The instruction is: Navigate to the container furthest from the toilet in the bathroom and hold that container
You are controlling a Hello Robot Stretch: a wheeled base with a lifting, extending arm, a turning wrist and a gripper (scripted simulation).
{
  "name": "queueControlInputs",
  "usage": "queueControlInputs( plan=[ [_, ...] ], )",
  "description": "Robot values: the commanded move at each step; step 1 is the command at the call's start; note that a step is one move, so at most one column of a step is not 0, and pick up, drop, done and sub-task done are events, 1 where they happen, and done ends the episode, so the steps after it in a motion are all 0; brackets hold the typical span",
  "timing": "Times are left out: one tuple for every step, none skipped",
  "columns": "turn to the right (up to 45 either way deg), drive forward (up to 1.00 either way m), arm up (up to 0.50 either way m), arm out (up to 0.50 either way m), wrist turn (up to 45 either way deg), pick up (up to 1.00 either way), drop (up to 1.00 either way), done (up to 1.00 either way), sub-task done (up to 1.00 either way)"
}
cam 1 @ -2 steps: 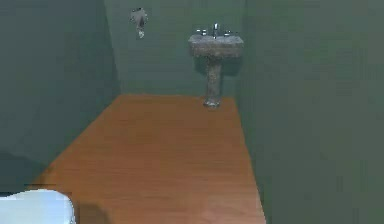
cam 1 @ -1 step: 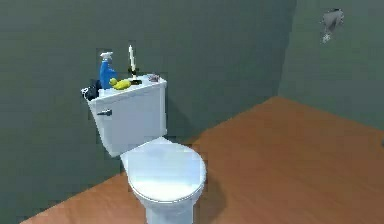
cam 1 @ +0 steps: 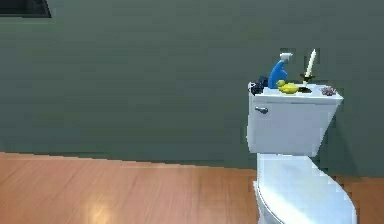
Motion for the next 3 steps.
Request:
queueControlInputs(
  plan=[
    [-6.0,0.0,0.0,0.0,0.0,0.0,0.0,0.0,0.0],
    [0.0,0.5,0.0,0.0,0.0,0.0,0.0,0.0,0.0],
    [-30.0,0.0,0.0,0.0,0.0,0.0,0.0,0.0,0.0]
  ],
)
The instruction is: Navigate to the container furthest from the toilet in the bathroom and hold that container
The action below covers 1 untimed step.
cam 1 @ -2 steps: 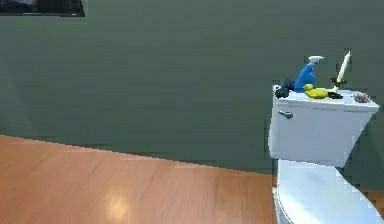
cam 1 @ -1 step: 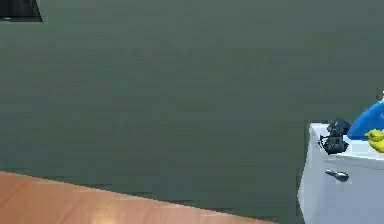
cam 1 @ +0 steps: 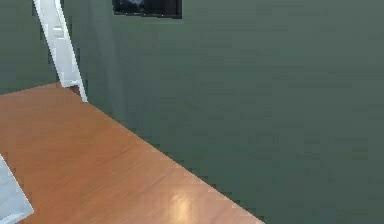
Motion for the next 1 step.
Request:
queueControlInputs(
  plan=[
    [0.0,0.15,0.0,0.0,0.0,0.0,0.0,0.0,0.0]
  ],
)
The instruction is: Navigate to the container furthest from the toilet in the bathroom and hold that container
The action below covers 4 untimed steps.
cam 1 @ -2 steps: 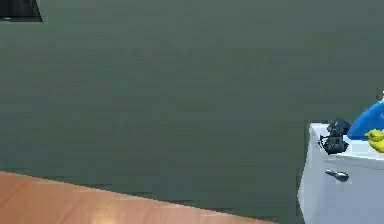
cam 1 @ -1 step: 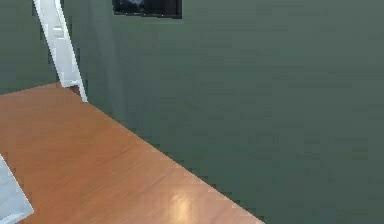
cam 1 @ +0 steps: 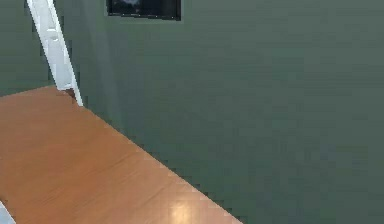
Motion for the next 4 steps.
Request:
queueControlInputs(
  plan=[
    [36.0,0.0,0.0,0.0,0.0,0.0,0.0,0.0,0.0],
    [0.0,0.15,0.0,0.0,0.0,0.0,0.0,0.0,0.0],
    [45.0,0.0,0.0,0.0,0.0,0.0,0.0,0.0,0.0],
    [-45.0,0.0,0.0,0.0,0.0,0.0,0.0,0.0,0.0]
  ],
)
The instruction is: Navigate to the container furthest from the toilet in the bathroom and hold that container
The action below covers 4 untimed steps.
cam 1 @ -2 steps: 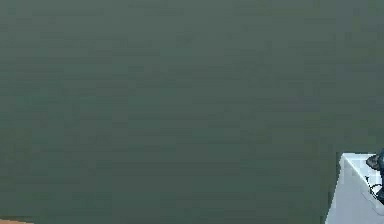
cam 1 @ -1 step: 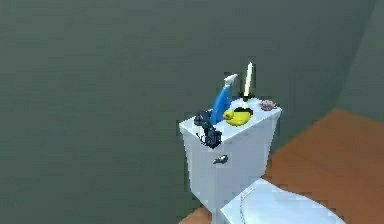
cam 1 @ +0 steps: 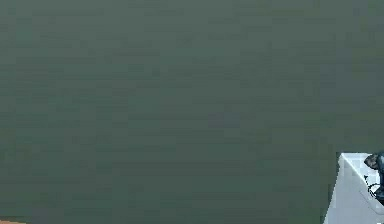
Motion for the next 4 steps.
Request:
queueControlInputs(
  plan=[
    [-45.0,0.0,0.0,0.0,0.0,0.0,0.0,0.0,0.0],
    [-30.0,0.0,0.0,0.0,0.0,0.0,0.0,0.0,0.0],
    [0.0,1.0,0.0,0.0,0.0,0.0,0.0,0.0,0.0],
    [-3.0,0.0,0.0,0.0,0.0,0.0,0.0,0.0,0.0]
  ],
)
